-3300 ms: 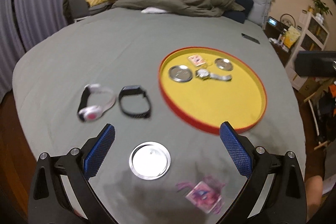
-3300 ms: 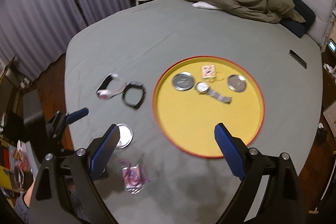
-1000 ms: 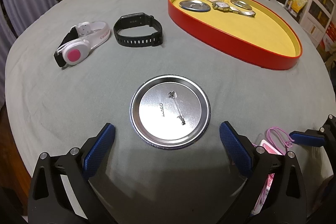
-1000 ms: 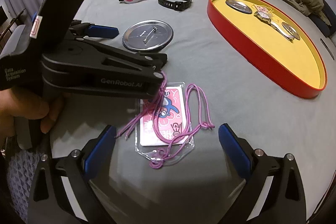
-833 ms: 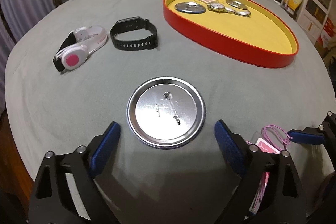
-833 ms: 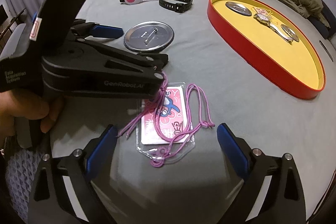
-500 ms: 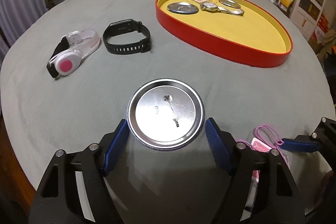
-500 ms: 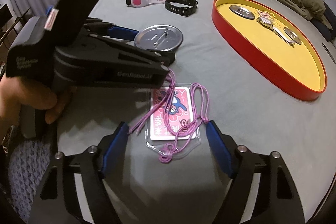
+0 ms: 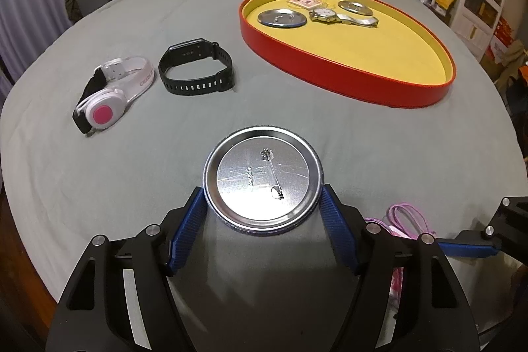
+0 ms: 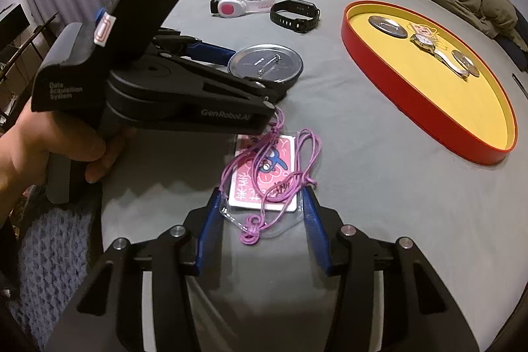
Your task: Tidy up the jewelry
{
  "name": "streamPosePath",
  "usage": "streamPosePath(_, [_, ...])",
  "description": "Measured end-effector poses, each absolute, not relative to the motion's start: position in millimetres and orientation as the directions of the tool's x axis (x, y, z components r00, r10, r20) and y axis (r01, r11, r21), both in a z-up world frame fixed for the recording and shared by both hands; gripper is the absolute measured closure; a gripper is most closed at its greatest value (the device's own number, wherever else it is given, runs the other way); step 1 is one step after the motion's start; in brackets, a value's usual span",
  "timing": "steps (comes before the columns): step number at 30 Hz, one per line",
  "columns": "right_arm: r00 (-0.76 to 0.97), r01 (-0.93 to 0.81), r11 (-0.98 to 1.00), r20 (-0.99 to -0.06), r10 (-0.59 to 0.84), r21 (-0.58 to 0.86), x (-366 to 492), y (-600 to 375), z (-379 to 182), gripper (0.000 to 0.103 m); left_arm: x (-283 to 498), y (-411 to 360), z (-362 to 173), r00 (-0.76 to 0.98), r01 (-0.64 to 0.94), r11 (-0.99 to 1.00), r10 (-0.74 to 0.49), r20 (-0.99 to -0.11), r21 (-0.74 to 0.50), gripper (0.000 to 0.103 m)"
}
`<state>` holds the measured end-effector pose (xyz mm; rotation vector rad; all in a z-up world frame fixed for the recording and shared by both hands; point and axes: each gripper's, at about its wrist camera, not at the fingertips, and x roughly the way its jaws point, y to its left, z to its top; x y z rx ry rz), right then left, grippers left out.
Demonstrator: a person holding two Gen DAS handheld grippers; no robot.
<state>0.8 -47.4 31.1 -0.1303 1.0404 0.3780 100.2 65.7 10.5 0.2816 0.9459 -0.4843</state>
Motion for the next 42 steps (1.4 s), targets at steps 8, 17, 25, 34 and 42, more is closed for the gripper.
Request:
streamPosePath(8, [0.448,-0.382,0.921,-0.857,0.255,0.074,-4,-47,37,0.058,99,68,14,0.495,0.509,0.861,-0.277,-0.823,0.016,0.037])
streamPosePath(17, [0.462,-0.386,0.92,-0.848,0.261,0.073,-10,-52,48,0.058,100,71,21,0.498,0.496,0.868,-0.269,-0.825,0.016,0.098])
streamPosePath(25, [0.47,-0.372,0.925,-0.844,0.258,0.076,-11,-60,52,0.058,104,70,20,0.479,0.494,0.869,-0.27,-0.835,0.003,0.101])
streamPosePath(34, [0.479,-0.348,0.934,-0.84,0.254,0.084,-13,-75,55,0.058,114,49,25,0.49,0.525,0.851,-0.277,-0.826,0.026,0.041])
streamPosePath(42, [0.48,-0.32,0.944,-0.844,0.239,0.085,-11,-97,53,0.058,125,13,17,0.467,0.569,0.821,-0.271,-0.842,0.052,0.026])
